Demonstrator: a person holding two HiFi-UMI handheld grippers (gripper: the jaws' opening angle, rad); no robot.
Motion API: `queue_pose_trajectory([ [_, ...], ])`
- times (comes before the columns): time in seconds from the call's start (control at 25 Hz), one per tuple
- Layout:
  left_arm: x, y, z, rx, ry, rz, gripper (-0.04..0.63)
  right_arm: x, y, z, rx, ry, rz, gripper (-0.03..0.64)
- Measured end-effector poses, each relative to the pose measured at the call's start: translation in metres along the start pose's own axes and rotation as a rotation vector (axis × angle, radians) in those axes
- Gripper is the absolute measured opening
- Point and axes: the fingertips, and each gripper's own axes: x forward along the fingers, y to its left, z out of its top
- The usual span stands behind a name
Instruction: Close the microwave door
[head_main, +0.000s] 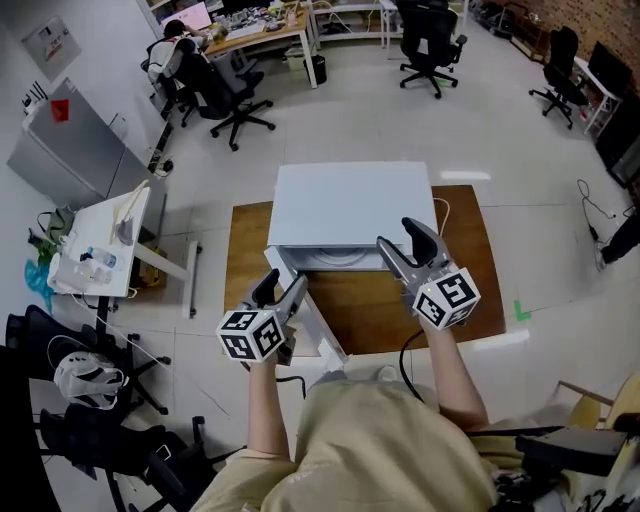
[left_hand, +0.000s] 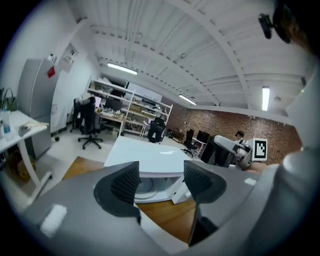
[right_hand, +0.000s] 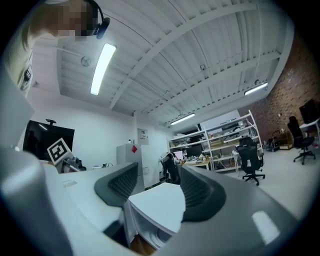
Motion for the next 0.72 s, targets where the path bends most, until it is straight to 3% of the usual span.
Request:
queue_pose_trajectory([
  [0.24, 0.000, 0.082, -0.073, -0.185, 0.193, 0.096, 0.282, 0.036, -0.007, 0.003, -0.018, 0.009, -0.018, 0.258],
  [0.44, 0.024, 0.088, -0.098, -0.304, 0.273, 0.043, 0.278, 0.045, -0.038, -0.001, 0.013, 0.030, -0.060, 0.258],
  [0.56, 0.035, 0.089, -0.102, -0.335, 0.308, 0.036, 0.226, 0.050, -0.047, -0.006, 0.025, 0.047, -0.072, 0.258],
  [0.72, 0.036, 0.093, -0.098, -0.360, 0.304, 0.036, 0.212, 0.051, -0.045, -0.005, 0.024, 0.051, -0.094, 0.256],
])
